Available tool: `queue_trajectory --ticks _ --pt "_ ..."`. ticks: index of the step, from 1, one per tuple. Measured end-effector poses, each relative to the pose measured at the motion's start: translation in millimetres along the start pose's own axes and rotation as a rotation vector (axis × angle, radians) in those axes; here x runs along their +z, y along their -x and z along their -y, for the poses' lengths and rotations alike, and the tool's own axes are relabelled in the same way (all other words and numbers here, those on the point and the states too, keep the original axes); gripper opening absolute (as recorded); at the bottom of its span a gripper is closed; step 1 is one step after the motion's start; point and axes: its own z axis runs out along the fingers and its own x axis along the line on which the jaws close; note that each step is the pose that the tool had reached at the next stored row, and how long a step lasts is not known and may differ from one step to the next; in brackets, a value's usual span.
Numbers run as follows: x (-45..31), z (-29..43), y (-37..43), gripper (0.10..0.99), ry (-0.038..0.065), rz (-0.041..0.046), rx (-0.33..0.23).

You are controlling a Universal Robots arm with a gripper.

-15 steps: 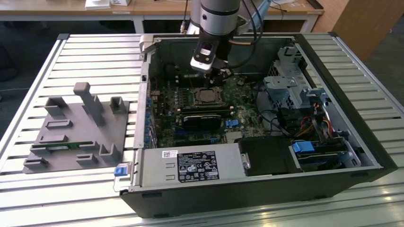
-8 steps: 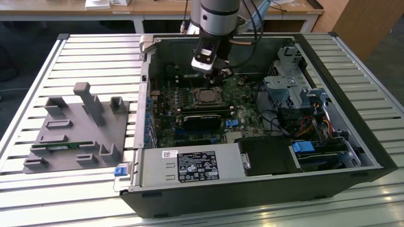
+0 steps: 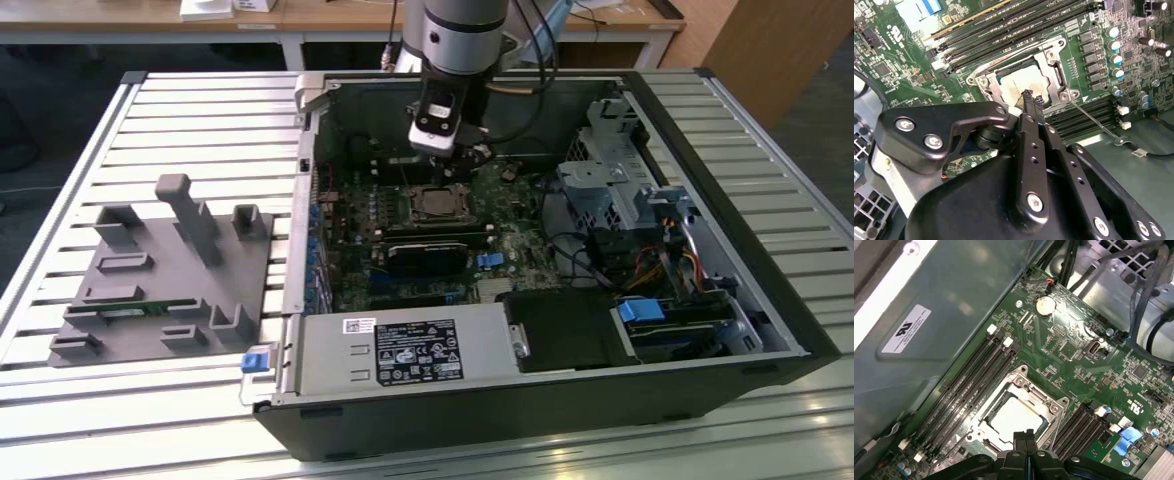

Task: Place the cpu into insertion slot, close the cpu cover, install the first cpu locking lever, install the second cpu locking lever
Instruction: 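Install the first cpu locking lever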

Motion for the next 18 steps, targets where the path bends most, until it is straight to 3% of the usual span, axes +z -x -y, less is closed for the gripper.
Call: queue_trajectory --ticks 18 --pt "0.1 0.0 0.0 0.118 -0.004 -0.0010 -0.155"
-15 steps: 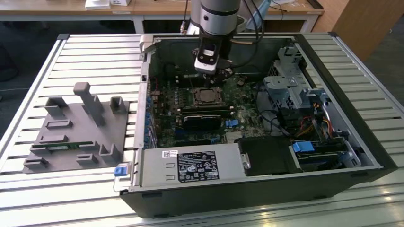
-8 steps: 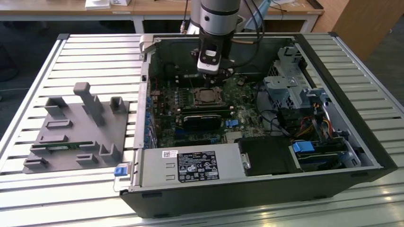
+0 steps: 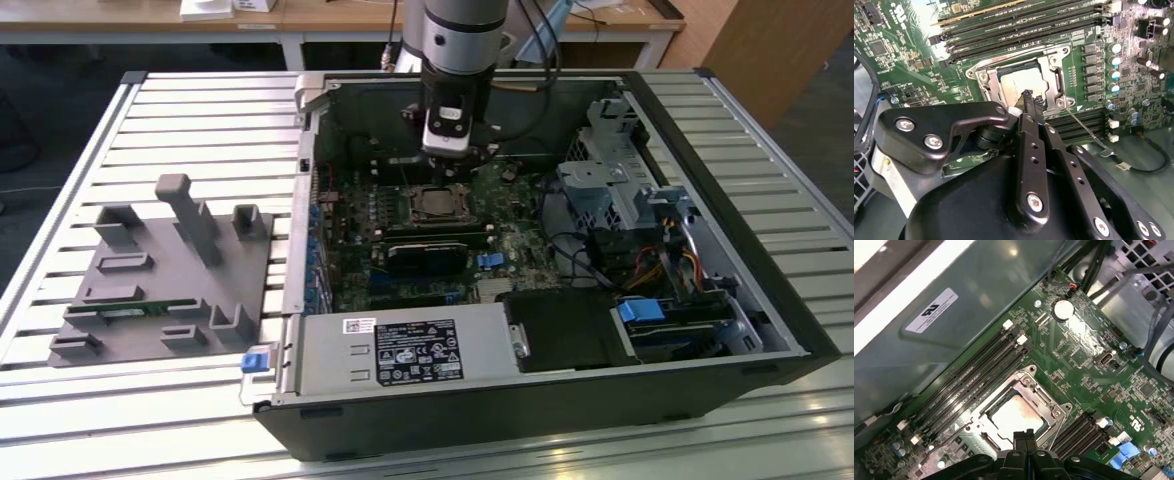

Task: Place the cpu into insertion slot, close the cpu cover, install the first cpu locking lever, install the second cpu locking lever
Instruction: 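Install the first cpu locking lever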

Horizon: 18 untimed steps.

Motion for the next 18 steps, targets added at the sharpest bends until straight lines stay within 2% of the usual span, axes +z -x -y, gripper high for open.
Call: queue_trajectory --ticks 9,18 --pt "0.0 0.0 0.0 0.118 -0.002 -0.0003 -0.121" --pt "0.1 0.0 0.0 0.118 0.001 0.0035 -0.230"
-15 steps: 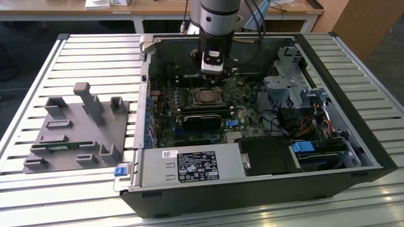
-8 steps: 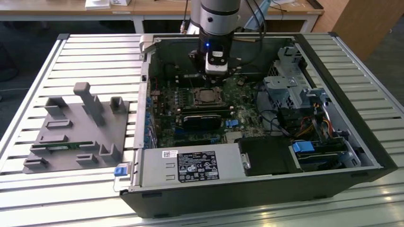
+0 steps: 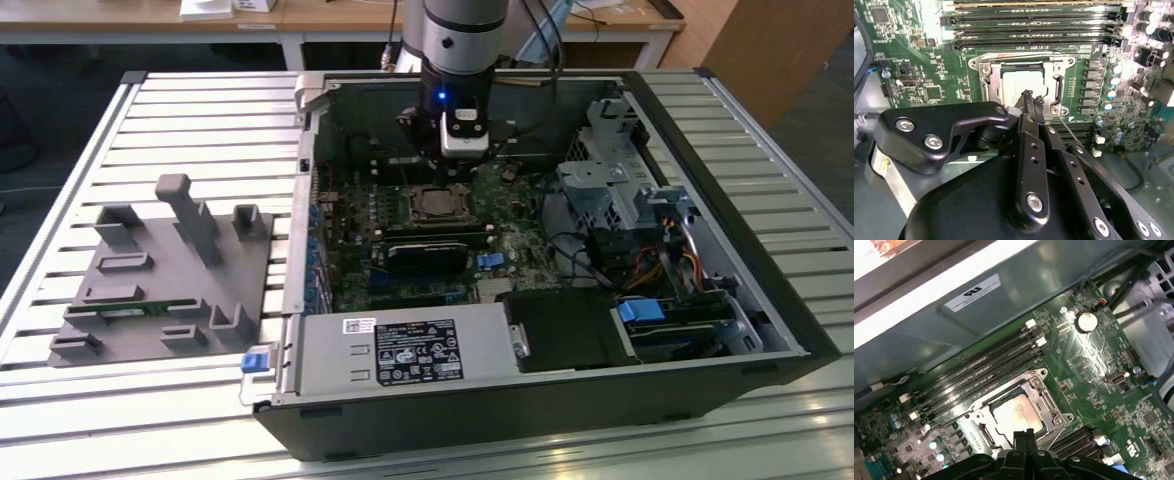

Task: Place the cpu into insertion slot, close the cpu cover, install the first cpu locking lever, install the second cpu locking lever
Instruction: 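Install the first cpu locking lever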

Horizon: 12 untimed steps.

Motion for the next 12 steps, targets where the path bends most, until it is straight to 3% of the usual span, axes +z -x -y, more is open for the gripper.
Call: queue_trajectory --ticks 12 --pt "0.0 0.0 0.0 0.118 -0.001 -0.0003 -0.086"
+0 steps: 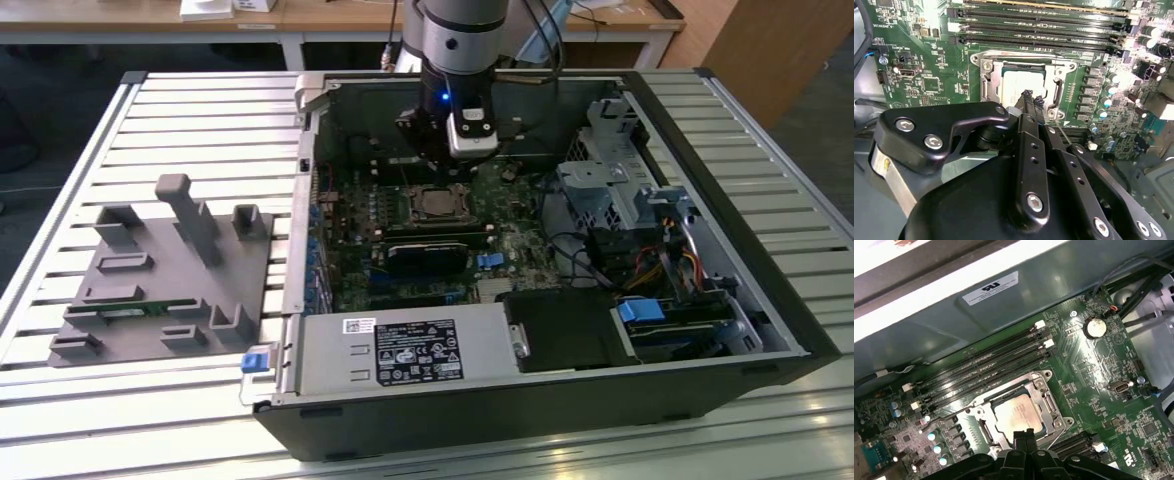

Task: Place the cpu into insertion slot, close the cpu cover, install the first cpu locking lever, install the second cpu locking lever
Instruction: 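Install the first cpu locking lever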

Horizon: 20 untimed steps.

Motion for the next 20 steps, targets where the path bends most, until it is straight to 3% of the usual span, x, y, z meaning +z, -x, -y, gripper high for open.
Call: queue_trajectory --ticks 20 --pt "0.0 0.0 0.0 0.118 -0.002 -0.0012 -0.087"
